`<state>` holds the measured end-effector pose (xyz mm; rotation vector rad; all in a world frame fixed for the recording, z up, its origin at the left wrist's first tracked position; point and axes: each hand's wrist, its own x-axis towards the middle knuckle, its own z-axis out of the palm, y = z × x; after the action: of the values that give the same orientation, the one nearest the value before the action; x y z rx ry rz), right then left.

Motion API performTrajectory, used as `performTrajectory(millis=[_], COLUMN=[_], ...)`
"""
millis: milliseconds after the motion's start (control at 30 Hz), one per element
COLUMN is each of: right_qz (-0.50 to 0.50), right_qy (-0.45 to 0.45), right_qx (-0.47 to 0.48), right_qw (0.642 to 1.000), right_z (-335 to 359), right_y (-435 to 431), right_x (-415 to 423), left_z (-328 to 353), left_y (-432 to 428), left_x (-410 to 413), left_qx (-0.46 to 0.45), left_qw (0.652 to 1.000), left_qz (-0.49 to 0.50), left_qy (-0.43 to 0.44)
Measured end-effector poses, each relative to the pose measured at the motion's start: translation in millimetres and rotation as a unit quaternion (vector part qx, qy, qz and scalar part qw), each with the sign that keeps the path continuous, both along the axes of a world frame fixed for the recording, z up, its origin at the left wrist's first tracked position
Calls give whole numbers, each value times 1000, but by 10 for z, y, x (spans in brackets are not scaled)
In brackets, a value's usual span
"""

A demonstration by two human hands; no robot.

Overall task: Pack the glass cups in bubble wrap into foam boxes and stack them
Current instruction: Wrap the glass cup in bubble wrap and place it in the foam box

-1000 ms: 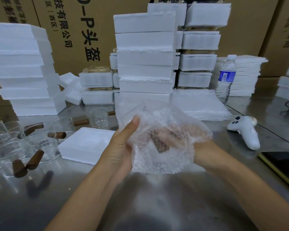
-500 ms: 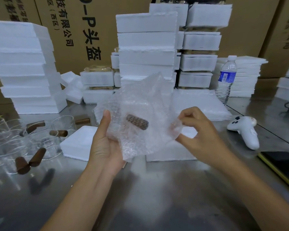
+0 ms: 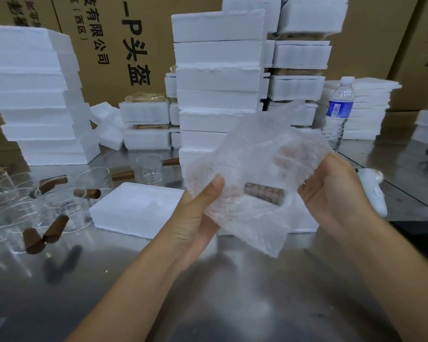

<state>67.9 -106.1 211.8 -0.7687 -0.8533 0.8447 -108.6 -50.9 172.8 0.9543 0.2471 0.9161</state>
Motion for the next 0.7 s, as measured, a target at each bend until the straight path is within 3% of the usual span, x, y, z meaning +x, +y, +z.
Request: performTrajectory(millis=[333,433,533,600,700], right_qz=[42,47,-19,-59,-28], right_qy=[-19,-21,-28,-76,-179], right_qx=[-59,-41,-55,-73,-102], right_qw=[997,998,998,993,978], right_z=[-36,-45,-82,-95,-139], right_y=[11,31,58,53,43], right_x=[-105,-108,-86,-88,-134], left_z=[-87,-112,-115,-114,-105], left_y=[-29,-9,17,48,79], left_x=[-8,-15,-9,-7,-10], left_qx=[137,140,122,105,90], left_qw=[978,978,979,979,976], left_qz=[38,66,113,149,189], left_qy=[153,142,114,88,56])
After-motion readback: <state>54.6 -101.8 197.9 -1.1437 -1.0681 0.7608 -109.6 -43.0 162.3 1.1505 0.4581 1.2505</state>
